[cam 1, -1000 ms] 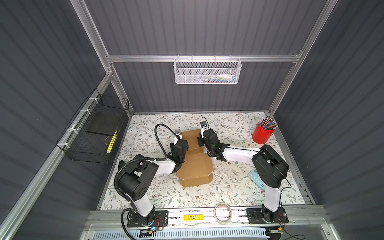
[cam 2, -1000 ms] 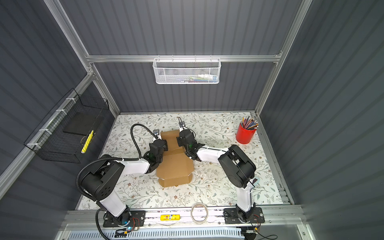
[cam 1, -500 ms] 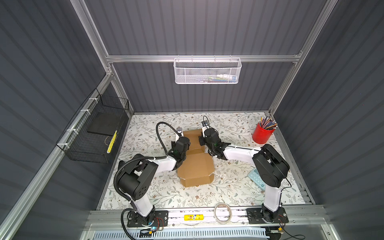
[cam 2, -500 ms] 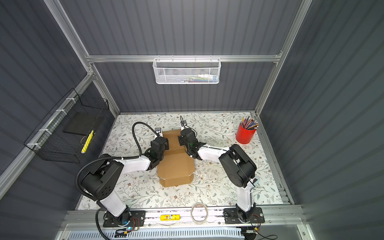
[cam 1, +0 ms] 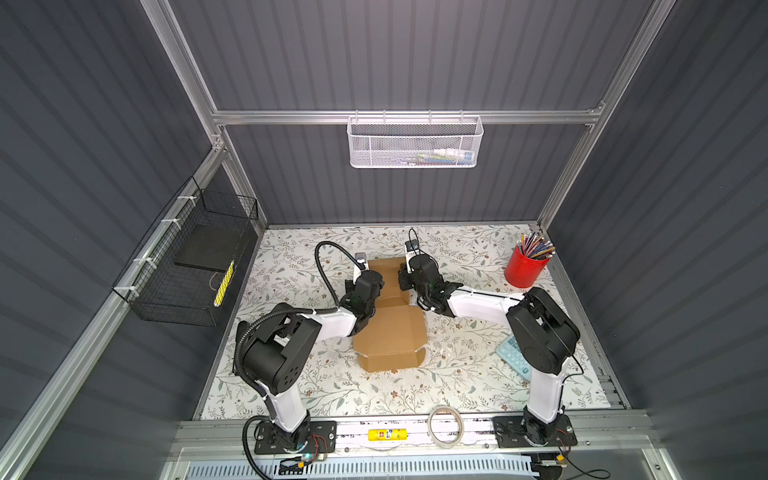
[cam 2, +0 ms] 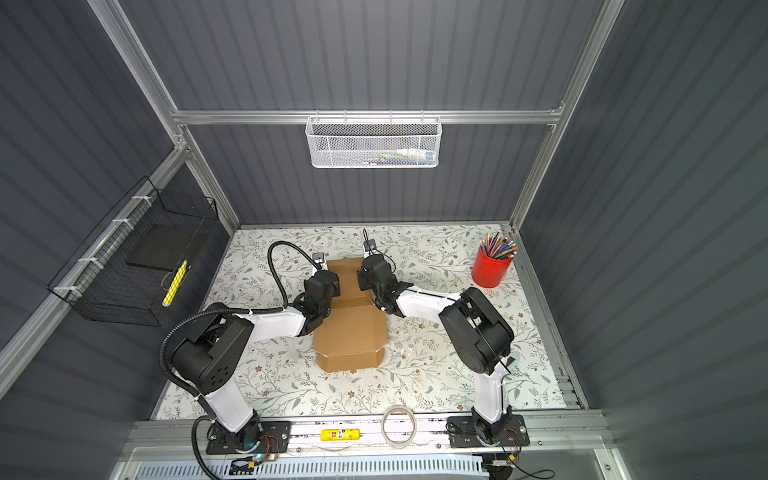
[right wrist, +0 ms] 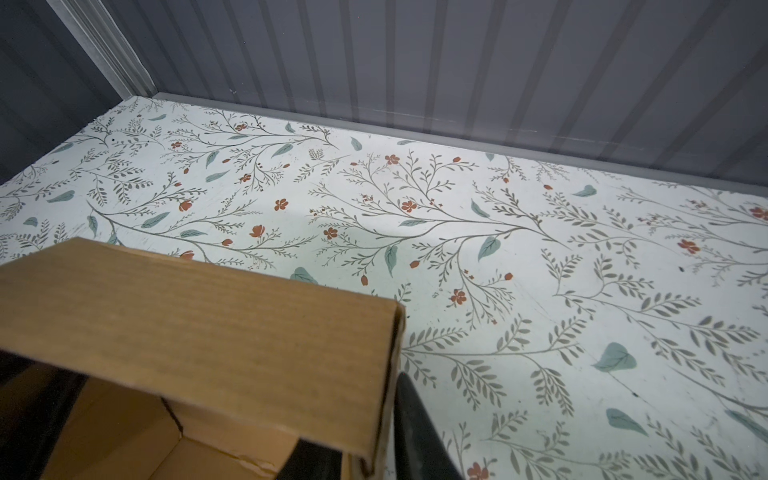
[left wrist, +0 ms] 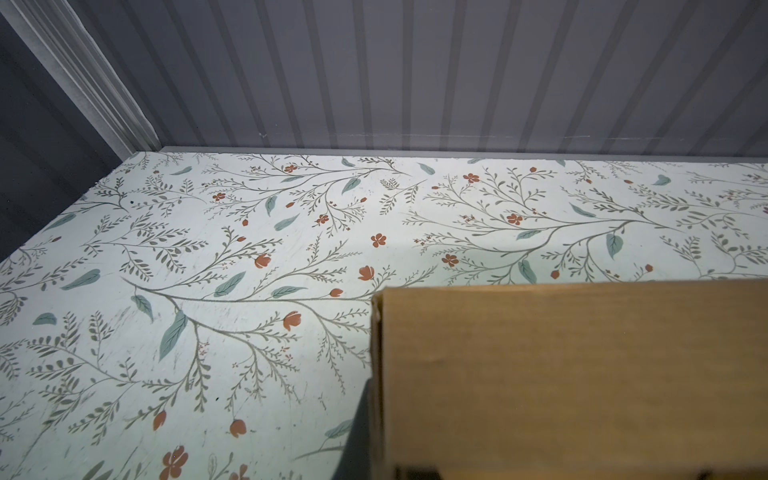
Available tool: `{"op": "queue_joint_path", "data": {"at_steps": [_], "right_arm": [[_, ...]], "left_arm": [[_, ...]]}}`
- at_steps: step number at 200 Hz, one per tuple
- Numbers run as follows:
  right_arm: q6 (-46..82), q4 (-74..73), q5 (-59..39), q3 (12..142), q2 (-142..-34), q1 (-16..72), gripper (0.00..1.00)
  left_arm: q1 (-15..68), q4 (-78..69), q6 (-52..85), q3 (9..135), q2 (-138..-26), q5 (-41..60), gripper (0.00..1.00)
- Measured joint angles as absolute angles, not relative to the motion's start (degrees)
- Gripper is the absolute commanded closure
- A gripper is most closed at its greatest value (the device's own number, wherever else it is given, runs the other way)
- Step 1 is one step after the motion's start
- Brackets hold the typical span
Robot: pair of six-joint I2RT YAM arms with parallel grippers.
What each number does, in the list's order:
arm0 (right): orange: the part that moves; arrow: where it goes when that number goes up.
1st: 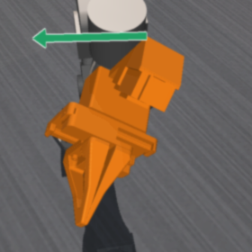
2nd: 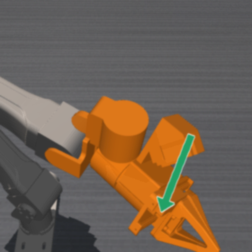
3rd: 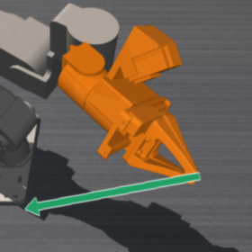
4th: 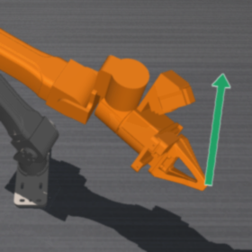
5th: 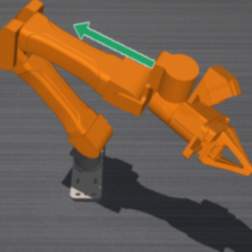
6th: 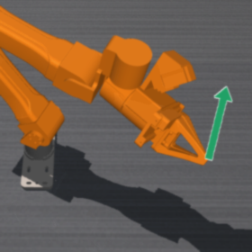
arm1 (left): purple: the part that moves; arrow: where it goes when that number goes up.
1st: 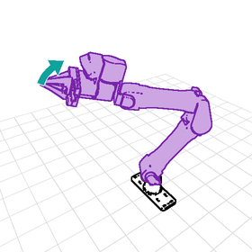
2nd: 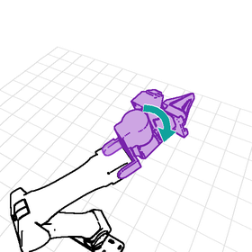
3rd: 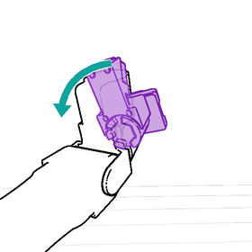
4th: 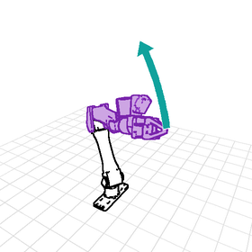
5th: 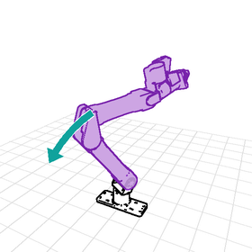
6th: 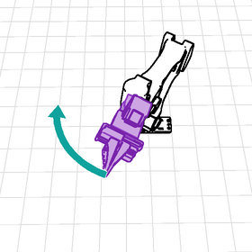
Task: Fold the paper box
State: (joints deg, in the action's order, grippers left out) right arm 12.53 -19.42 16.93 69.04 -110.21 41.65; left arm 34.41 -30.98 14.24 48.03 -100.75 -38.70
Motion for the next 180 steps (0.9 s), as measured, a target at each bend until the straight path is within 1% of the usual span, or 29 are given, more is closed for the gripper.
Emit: {"op": "queue_joint_path", "data": {"at_steps": [76,113,137,180], "right_arm": [[15.1,-17.6,15.0,69.0,-110.7,41.7,0.68],[15.4,-16.6,14.5,69.4,-112.1,41.7,0.68],[15.3,-15.7,14.6,69.8,-112.3,41.6,0.75],[15.5,-14.2,15.3,71.4,-113.0,41.5,0.82]], "left_arm": [[34.4,-30.6,14.9,48.3,-100.8,-39.1,1.0],[34.4,-30.4,14.9,48.5,-100.9,-39.0,1.0],[34.4,-30.3,14.9,48.6,-101.0,-39.0,1.0],[34.4,-30.2,15.3,48.6,-101.0,-39.2,1.0]]}}
